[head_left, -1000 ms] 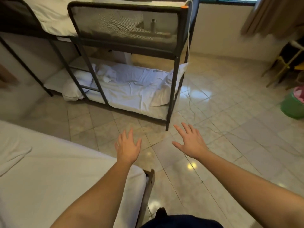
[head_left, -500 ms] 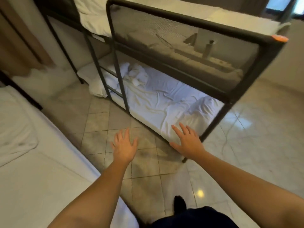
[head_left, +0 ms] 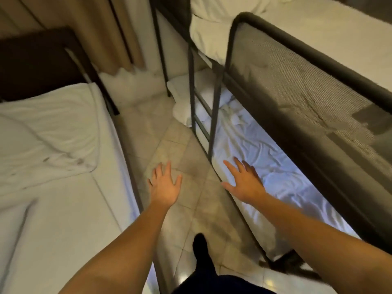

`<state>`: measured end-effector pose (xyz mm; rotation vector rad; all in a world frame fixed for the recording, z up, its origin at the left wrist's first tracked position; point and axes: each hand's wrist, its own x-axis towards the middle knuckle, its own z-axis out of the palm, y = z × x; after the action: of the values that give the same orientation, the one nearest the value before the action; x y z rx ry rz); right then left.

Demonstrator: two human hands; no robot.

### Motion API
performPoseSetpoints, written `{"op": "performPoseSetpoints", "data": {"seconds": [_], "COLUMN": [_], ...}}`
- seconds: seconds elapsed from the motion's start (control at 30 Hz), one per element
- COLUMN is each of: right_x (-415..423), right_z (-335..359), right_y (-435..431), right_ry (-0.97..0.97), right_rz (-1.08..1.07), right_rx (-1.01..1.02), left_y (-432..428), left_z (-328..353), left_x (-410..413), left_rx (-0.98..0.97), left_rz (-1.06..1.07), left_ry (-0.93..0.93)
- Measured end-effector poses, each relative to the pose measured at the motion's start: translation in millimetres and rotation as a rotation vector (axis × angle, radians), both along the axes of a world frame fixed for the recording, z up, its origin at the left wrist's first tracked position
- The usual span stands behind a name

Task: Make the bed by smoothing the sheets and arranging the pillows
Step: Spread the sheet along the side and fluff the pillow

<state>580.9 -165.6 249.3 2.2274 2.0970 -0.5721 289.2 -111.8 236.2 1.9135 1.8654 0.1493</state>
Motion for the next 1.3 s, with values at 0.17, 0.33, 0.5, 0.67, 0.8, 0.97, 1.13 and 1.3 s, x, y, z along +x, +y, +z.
{"op": "performPoseSetpoints", "data": {"seconds": [0.17, 0.33, 0.5, 0.67, 0.8, 0.97, 1.13, 1.3], "right_x": [-33, -72, -117, -172, -221, -305, -405, -512], "right_z": [-13, -3, 1, -19, -24, -15, -11, -17], "right_y": [129, 259, 380, 498, 606, 735, 810, 868], "right_ry": [0.024, 0.005, 0.038, 0.032, 0.044, 0.031, -0.009, 0.002], "right_rz": [0.109, 0.195, 0.32, 0.486, 0.601, 0.758, 0.981, 1.095], "right_rx": [0.029, 0.075, 0.097, 0.045, 0.023, 0.027, 0.026, -0.008], "left_y": [106, 214, 296, 368, 438, 521, 542, 561], "left_z": [-8, 2, 7, -12, -22, -13, -19, -31], "left_x": [-36, -74, -120, -177, -215, -266, -326, -401], "left_rx": [-0.02, 0.001, -0.007, -0.041, -0.051, 0.022, 0.015, -0.039], "left_rz": [0.093, 0.176, 0.305, 0.456, 0.595, 0.763, 1.001, 1.13], "left_ry": [0.025, 0.029, 0.039, 0.079, 0.081, 0.026, -0.011, -0.009]}}
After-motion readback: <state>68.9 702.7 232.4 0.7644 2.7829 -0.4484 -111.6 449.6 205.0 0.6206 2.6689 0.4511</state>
